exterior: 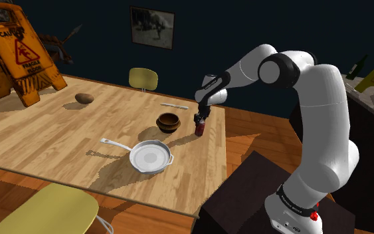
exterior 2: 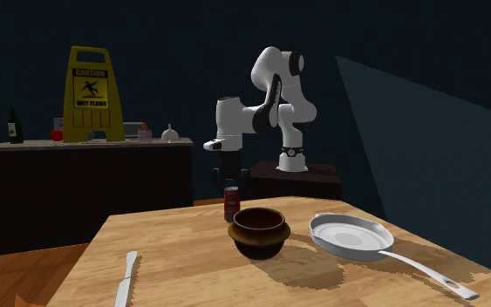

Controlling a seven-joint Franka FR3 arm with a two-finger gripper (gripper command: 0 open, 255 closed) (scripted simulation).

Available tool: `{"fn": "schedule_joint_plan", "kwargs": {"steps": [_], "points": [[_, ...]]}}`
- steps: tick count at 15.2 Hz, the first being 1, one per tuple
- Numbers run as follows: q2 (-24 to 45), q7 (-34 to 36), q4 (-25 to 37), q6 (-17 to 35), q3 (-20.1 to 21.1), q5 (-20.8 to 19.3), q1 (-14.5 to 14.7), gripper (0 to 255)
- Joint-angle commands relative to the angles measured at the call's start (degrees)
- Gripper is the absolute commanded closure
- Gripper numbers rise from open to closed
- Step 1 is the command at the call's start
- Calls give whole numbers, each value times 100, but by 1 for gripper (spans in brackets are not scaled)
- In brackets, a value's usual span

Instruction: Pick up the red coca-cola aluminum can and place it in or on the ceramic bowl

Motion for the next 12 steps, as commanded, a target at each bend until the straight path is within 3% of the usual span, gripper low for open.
{"fn": "schedule_joint_plan", "kwargs": {"steps": [1, 12], "points": [[12, -2, 0, 0, -2, 0, -4, 255], [-298, 43, -52, -257, -47, -54, 32, 255]]}}
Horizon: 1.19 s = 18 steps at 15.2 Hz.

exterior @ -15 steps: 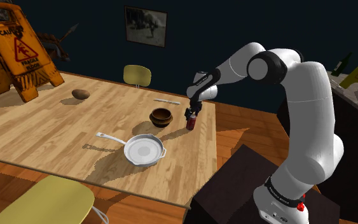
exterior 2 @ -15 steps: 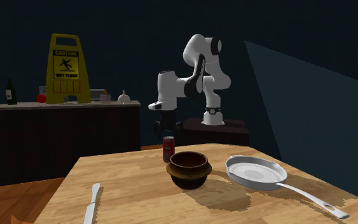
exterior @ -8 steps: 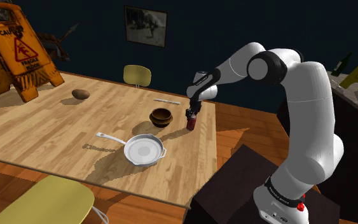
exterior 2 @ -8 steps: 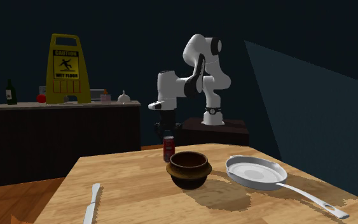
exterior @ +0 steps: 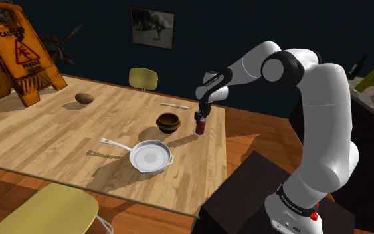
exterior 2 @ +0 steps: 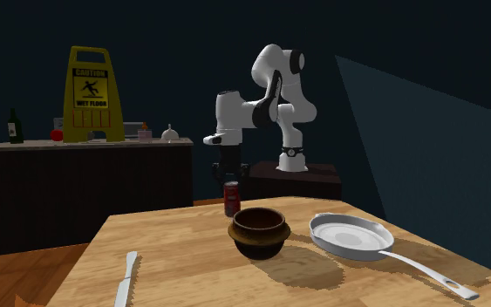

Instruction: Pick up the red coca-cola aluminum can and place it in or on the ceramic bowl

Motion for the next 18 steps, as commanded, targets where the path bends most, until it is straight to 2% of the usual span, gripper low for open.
{"fn": "schedule_joint_plan", "kwargs": {"steps": [1, 18], "points": [[-143, 18, -34, -107, -19, -24, 15, 255], [-1021, 159, 75, -1087, -134, -211, 93, 255]]}}
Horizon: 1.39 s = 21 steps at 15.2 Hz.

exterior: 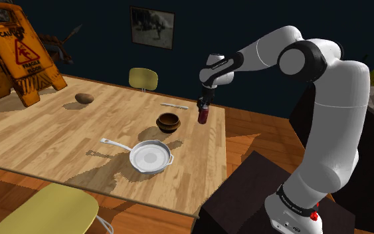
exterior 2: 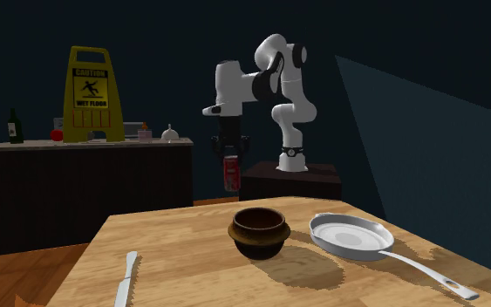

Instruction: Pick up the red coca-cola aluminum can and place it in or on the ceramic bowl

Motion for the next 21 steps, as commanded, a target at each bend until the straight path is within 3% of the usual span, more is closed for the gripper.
{"fn": "schedule_joint_plan", "kwargs": {"steps": [1, 10, 16, 21], "points": [[-96, 19, 20, -115, -9, -21, 10, 255], [-427, 79, 214, -636, -43, -99, 31, 255], [313, 659, 1552, -1215, 137, -110, 359, 255], [1135, 1098, 3034, -1861, 253, -123, 600, 255]]}}
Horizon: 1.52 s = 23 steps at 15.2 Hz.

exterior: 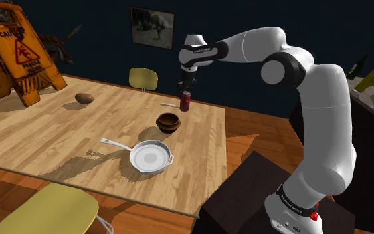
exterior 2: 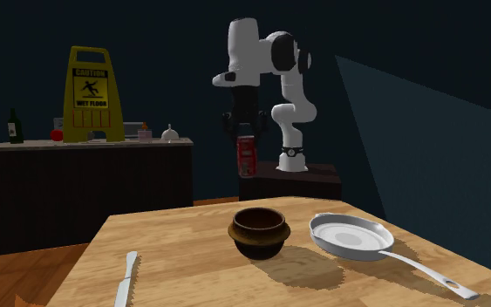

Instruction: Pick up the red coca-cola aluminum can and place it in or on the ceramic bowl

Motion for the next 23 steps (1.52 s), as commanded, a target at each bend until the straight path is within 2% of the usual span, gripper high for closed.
{"fn": "schedule_joint_plan", "kwargs": {"steps": [1, 4, 5, 13, 23], "points": [[388, 175, 668, -275, 41, -4, 90, 255], [1121, 425, 1998, -864, 97, -10, 209, 255], [1742, 575, 3131, -1370, 131, -12, 259, 255], [1756, 547, 2539, -765, 133, -1, 281, 255], [1961, 519, 2125, -147, 144, 17, 291, 255]]}}
